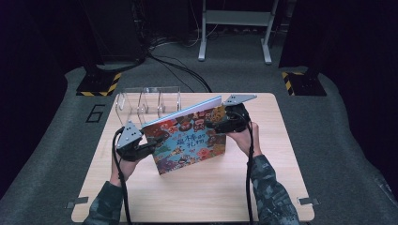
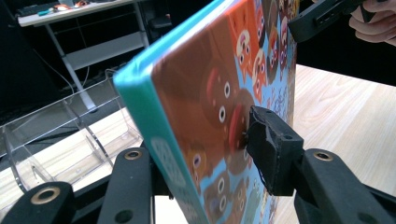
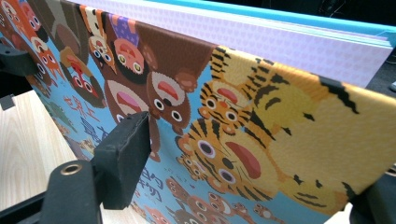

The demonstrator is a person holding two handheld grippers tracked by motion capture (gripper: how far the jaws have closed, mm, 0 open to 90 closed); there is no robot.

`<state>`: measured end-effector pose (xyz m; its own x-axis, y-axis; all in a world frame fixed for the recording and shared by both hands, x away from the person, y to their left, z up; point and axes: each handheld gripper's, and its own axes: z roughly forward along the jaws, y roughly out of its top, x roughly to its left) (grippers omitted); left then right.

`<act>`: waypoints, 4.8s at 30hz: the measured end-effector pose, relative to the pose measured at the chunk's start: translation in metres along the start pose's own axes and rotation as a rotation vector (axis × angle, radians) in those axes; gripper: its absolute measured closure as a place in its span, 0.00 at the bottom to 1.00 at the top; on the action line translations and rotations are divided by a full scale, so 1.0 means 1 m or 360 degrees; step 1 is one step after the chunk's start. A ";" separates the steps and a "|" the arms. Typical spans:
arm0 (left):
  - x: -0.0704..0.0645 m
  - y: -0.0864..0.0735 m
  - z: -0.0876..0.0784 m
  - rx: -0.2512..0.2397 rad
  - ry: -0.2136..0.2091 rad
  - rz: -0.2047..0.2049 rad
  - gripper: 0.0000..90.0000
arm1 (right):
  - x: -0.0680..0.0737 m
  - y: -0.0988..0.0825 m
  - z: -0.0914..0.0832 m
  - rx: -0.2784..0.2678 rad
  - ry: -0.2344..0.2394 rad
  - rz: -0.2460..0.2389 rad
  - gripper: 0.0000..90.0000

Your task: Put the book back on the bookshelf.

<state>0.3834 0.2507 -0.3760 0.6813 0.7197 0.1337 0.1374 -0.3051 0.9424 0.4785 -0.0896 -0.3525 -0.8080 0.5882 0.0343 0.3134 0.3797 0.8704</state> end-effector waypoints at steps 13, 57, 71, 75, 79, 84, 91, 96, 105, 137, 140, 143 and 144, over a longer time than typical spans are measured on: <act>0.003 0.024 0.002 -0.0047 -0.0094 0.0037 0.64 | -0.006 -0.009 -0.006 0.0003 -0.0085 0.0056 0.18; 0.009 0.026 0.022 0.0228 -0.0384 -0.0075 0.79 | -0.042 -0.197 0.007 0.0387 -0.0577 0.0376 0.01; 0.006 0.045 0.029 0.0254 -0.0440 0.0020 0.79 | -0.042 -0.196 0.008 0.0381 -0.0570 0.0372 0.02; 0.007 0.047 0.031 0.0312 -0.0472 -0.0005 0.85 | -0.042 -0.196 0.008 0.0381 -0.0567 0.0368 0.02; 0.010 0.049 0.033 0.0343 -0.0528 -0.0079 0.89 | -0.042 -0.196 0.008 0.0378 -0.0562 0.0377 0.02; 0.009 0.050 0.033 0.0347 -0.0535 -0.0089 0.90 | -0.042 -0.196 0.008 0.0377 -0.0560 0.0376 0.02; 0.011 0.055 0.037 0.0339 -0.0520 -0.0118 0.90 | -0.042 -0.196 0.008 0.0376 -0.0558 0.0373 0.02; 0.013 0.061 0.039 0.0330 -0.0516 -0.0124 0.90 | -0.043 -0.196 0.007 0.0387 -0.0552 0.0358 0.02; 0.021 0.074 0.032 0.0293 -0.0469 -0.0151 0.90 | -0.043 -0.196 0.007 0.0389 -0.0551 0.0358 0.02; 0.060 0.100 -0.040 0.0126 -0.0240 -0.0179 0.90 | -0.044 -0.196 0.007 0.0391 -0.0553 0.0351 0.02; 0.066 0.100 -0.049 0.0121 -0.0198 -0.0180 0.90 | -0.044 -0.196 0.007 0.0391 -0.0553 0.0350 0.02; 0.071 0.100 -0.058 0.0118 -0.0160 -0.0184 0.90 | -0.044 -0.196 0.007 0.0396 -0.0558 0.0339 0.03; 0.073 0.099 -0.061 0.0121 -0.0146 -0.0179 0.90 | -0.044 -0.196 0.007 0.0396 -0.0557 0.0338 0.03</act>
<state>0.4033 0.3107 -0.2542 0.7209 0.6930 -0.0033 0.2680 -0.2744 0.9235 0.4560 -0.1851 -0.5282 -0.5098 0.8602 -0.0062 0.5979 0.3596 0.7164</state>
